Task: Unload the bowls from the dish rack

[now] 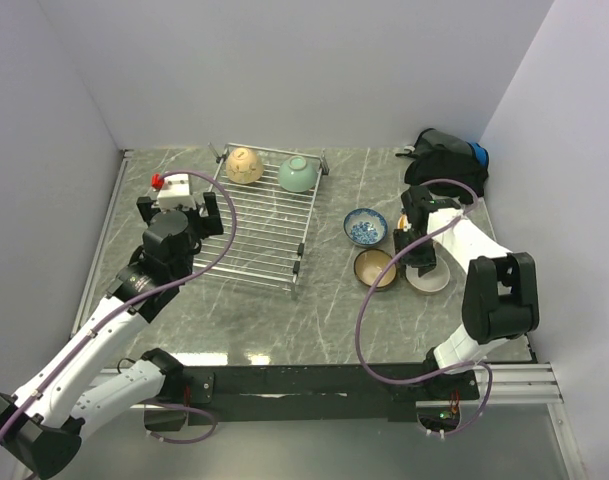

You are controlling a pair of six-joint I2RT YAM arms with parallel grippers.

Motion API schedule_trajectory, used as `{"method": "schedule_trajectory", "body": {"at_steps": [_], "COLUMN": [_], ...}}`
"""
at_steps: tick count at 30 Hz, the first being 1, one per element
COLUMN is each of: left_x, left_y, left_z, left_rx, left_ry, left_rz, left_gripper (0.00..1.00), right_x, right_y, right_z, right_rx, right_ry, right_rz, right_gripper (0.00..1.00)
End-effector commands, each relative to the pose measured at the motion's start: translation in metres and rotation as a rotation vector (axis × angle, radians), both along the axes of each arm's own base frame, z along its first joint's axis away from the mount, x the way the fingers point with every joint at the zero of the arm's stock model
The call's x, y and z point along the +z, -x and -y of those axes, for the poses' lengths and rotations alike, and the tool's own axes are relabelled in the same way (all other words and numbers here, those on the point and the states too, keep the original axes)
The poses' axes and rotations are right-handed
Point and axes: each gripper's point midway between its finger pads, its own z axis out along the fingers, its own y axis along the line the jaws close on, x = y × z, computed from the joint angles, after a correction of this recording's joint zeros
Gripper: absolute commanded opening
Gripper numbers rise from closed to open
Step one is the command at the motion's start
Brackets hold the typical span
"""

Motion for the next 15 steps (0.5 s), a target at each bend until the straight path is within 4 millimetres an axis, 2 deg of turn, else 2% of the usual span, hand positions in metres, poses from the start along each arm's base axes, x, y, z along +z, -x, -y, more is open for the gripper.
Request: {"method": "schedule_trajectory", "body": {"at_steps": [1, 4, 5, 7, 8, 10, 11, 13, 14, 15], "left_x": [0.010, 0.007, 0.005, 0.000, -0.001, -0.007, -0.008, -0.016, -0.016, -0.022], "left_y": [-0.001, -0.003, -0.003, -0.006, -0.007, -0.011, -0.012, -0.016, -0.018, -0.022], "left_z": [0.002, 0.003, 0.004, 0.009, 0.011, 0.017, 0.020, 0.027, 0.030, 0.033], "left_rx": [-0.014, -0.015, -0.020, -0.034, -0.039, -0.060, -0.069, -0.094, -0.097, -0.101], "left_ry": [0.023, 0.018, 0.016, 0.013, 0.015, 0.019, 0.023, 0.025, 0.030, 0.025], "left_rz": [0.039, 0.029, 0.024, 0.004, 0.001, -0.021, -0.028, -0.055, -0.059, -0.082], "left_gripper": [0.99, 0.99, 1.00, 0.99, 0.99, 0.99, 0.99, 0.99, 0.99, 0.99], "right_x": [0.025, 0.048, 0.062, 0.078, 0.096, 0.111, 0.129, 0.140, 0.160, 0.160], "right_y": [-0.012, -0.014, -0.015, -0.018, -0.022, -0.023, -0.026, -0.024, -0.026, -0.024], "right_z": [-0.003, -0.008, -0.010, -0.015, -0.018, -0.029, -0.033, -0.047, -0.054, -0.058], "right_rx": [0.022, 0.032, 0.036, 0.047, 0.052, 0.085, 0.092, 0.136, 0.147, 0.155], "right_ry": [0.014, -0.002, -0.013, -0.035, -0.052, -0.069, -0.083, -0.093, -0.120, -0.126], "right_rz": [0.092, 0.179, 0.236, 0.309, 0.396, 0.475, 0.566, 0.644, 0.743, 0.769], "right_gripper": [0.57, 0.65, 0.73, 0.80, 0.86, 0.90, 0.92, 0.95, 0.96, 0.97]}}
